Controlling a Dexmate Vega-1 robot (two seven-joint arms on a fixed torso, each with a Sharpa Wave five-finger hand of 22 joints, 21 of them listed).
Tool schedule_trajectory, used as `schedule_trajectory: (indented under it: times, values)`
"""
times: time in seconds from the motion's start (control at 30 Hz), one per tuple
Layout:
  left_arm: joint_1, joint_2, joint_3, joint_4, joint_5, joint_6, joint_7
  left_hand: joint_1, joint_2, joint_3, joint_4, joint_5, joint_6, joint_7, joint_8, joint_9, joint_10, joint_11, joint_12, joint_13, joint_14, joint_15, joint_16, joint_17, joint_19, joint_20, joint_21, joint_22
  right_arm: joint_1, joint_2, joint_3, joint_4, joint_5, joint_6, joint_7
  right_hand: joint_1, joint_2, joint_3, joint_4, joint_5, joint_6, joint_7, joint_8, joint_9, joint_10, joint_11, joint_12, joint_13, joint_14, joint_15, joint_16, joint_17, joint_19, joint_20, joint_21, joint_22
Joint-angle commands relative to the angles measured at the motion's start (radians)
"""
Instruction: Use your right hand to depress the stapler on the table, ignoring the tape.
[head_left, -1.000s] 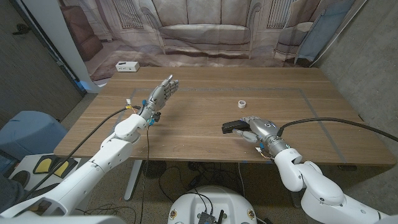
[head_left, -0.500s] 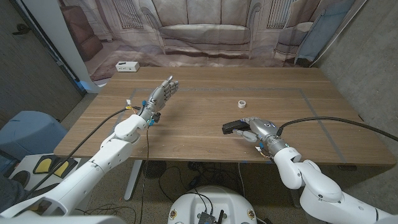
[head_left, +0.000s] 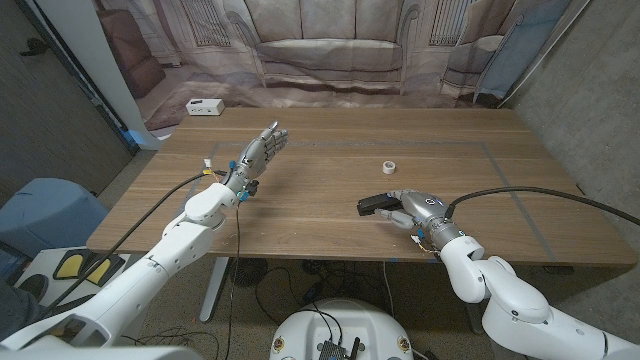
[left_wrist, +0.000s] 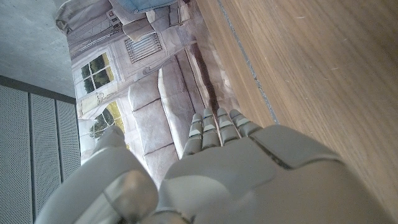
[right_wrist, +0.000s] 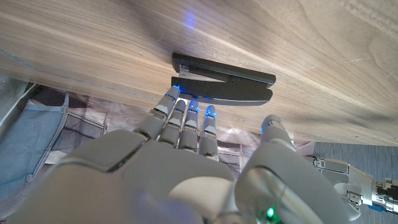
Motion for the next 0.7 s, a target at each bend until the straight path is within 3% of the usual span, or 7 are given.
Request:
schedule_trajectory:
  times: [0.03,0.7]
  values:
    - [0.012,-0.002,-0.003,-0.005,-0.002,-0.006,0.011,-0.001,0.006,0.000,-0.006,-0.003,0.010,-0.002,0.003,0.004,0.007,0.001,0.001,0.000,0.007,-0.002,0.004,0.004,0.003,0.006,0.004,0.005,0.014,-0.014,-0.012,-0.003,0.019,-0.002,0.015,0.001,-0.007,0.009,0.004,-0.001,0.006,0.004,0.005,0.004,0.008,0.005,0.004,0.003,0.012,0.003,0.005,0.002,0.011,-0.001,0.007,0.003]
    - [0.029,0.001,-0.010,-0.010,-0.010,-0.010,0.015,-0.002,0.007,-0.001,-0.009,-0.004,0.010,-0.002,0.003,0.004,0.007,0.000,0.000,0.000,0.006,-0.001,0.002,0.004,0.002,0.007,0.004,0.006,0.052,-0.025,-0.047,-0.005,0.002,-0.007,0.063,-0.001,-0.008,0.011,0.005,-0.001,0.020,0.006,0.009,0.004,0.023,0.006,0.008,0.003,0.033,0.005,0.011,0.002,0.031,-0.003,0.013,0.003]
